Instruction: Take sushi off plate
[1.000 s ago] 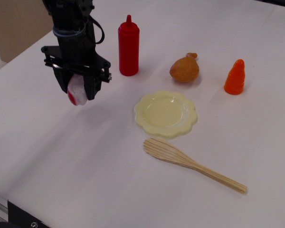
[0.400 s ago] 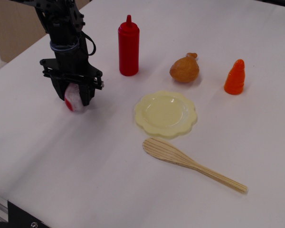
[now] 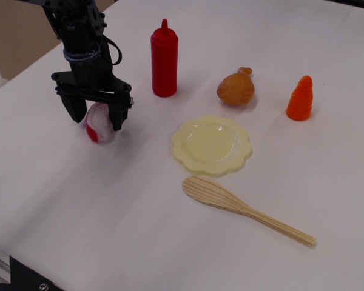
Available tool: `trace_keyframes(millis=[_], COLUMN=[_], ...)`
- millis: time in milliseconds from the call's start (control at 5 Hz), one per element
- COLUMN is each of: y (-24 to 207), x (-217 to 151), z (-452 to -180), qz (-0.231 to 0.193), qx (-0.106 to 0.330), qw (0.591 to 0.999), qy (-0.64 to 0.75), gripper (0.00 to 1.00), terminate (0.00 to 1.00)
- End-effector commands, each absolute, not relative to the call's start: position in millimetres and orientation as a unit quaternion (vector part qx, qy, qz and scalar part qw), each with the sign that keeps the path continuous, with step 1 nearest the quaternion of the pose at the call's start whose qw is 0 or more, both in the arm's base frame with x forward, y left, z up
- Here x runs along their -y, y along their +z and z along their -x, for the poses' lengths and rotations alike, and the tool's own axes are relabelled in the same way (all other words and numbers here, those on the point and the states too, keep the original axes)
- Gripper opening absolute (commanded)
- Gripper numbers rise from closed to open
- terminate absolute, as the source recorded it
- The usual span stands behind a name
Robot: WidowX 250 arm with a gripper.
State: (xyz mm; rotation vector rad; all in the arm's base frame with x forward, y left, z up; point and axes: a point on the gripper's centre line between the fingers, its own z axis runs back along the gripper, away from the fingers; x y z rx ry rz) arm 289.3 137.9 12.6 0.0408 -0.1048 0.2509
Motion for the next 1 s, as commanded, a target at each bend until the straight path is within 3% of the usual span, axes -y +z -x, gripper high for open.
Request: trace_keyframes(millis=[0, 400, 600, 800], y=[64.4, 105.9, 105.9, 105.9], x=[-130.8, -97.0, -97.0, -97.0], z=[-282.1, -276.9, -276.9, -276.9], qz=[-0.06, -0.057, -0.057, -0.057], qx=[0.105, 0.134, 0.134, 0.134], qw=[0.985, 0.985, 0.985, 0.985], qy=[0.125, 0.09, 0.09, 0.09], gripper=[1.0, 1.0, 1.0, 1.0], terminate=[0.0, 0.0, 0.0, 1.0])
